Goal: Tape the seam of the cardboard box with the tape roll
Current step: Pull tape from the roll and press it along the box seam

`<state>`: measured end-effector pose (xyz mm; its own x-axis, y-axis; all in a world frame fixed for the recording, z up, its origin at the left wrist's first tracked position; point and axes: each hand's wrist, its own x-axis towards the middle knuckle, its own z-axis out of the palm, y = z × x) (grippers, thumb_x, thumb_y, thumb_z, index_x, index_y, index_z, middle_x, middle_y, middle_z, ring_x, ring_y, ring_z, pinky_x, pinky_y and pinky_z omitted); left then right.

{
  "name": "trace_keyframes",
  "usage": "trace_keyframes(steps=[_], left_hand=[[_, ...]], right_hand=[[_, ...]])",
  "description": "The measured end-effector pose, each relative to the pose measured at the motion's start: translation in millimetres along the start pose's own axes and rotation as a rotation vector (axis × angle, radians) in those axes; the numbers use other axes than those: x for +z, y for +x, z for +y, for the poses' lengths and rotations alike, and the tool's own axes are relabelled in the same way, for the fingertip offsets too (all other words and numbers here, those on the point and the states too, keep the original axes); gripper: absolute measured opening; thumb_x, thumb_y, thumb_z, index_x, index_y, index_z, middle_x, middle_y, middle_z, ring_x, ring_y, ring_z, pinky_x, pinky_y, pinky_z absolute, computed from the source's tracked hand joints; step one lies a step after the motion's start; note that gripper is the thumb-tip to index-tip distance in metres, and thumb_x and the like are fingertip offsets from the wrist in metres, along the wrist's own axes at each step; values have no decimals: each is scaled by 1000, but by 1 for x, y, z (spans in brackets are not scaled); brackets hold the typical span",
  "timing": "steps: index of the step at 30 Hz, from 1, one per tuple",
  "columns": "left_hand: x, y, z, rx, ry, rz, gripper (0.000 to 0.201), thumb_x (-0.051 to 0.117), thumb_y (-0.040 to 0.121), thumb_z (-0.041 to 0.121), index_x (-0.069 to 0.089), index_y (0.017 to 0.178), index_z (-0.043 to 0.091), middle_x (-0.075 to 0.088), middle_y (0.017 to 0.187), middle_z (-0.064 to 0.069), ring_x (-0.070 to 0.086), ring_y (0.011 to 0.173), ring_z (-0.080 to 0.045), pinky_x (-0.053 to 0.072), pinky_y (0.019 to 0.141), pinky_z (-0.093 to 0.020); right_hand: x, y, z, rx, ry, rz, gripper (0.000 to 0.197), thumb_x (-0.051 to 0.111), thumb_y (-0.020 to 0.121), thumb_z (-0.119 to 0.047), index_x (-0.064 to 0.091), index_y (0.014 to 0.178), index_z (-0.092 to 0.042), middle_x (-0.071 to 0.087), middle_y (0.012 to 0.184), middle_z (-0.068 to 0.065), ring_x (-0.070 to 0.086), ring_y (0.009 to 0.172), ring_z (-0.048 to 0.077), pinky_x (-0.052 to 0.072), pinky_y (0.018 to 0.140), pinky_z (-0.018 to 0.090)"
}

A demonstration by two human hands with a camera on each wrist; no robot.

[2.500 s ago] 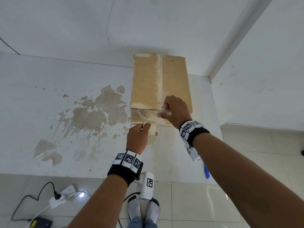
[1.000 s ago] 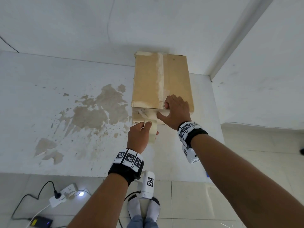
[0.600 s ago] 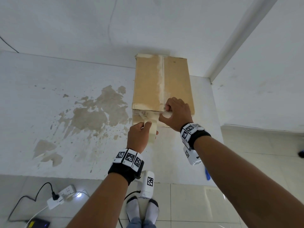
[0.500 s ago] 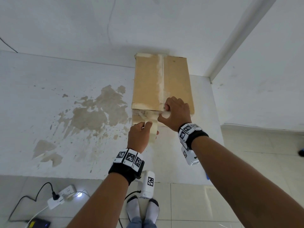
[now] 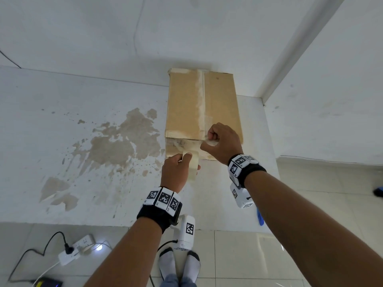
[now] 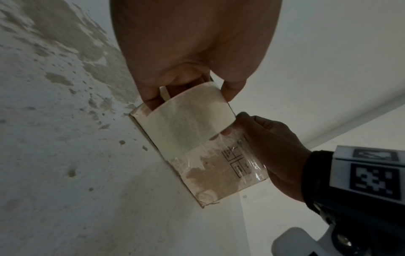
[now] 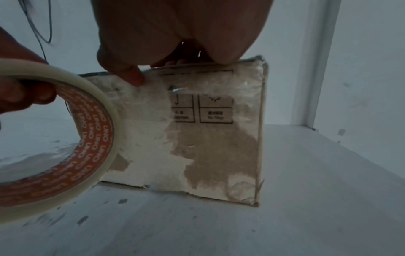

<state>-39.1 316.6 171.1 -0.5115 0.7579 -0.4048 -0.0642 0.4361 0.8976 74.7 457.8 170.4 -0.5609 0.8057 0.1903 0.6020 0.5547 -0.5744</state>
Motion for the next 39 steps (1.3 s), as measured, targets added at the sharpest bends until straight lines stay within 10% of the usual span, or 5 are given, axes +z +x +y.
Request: trace_keyframes(steps=[9,26,33,39], left_hand=[[-4,1,-2,-52,-29,32,33,53,97,25,72,91,-1,78,64,0,72,62,-24,63,78,-49],[-2,4,-5,-27,-13,28,29,54,96,28,73,85,9,80,70,-3,76,75,-33,63,80,-49],[-2,2,-1,-22,-9,34,31,53,96,26,73,85,5,79,67,-1,75,72,-30,62,79,-49],[-4,6,0,-36,-27,47,32,54,96,27,74,86,4,79,67,-2,75,69,-27,63,79,-48]], right_hand=[[-7,-2,4,-4,47,-23,19,73,65,-19,55,71,-18,56,71,-7,49,67,14,42,64,23],[-7,0,11,-57,15,-60,22,71,64,-16,53,74,-23,54,72,-11,50,70,14,45,66,27],[14,-1,-2,-4,-127,46,39,75,59,-38,41,69,-24,44,70,-9,41,66,18,31,64,32],[7,1,6,-47,-196,-99,39,70,57,-11,41,79,-24,47,81,-5,41,74,21,37,70,37]])
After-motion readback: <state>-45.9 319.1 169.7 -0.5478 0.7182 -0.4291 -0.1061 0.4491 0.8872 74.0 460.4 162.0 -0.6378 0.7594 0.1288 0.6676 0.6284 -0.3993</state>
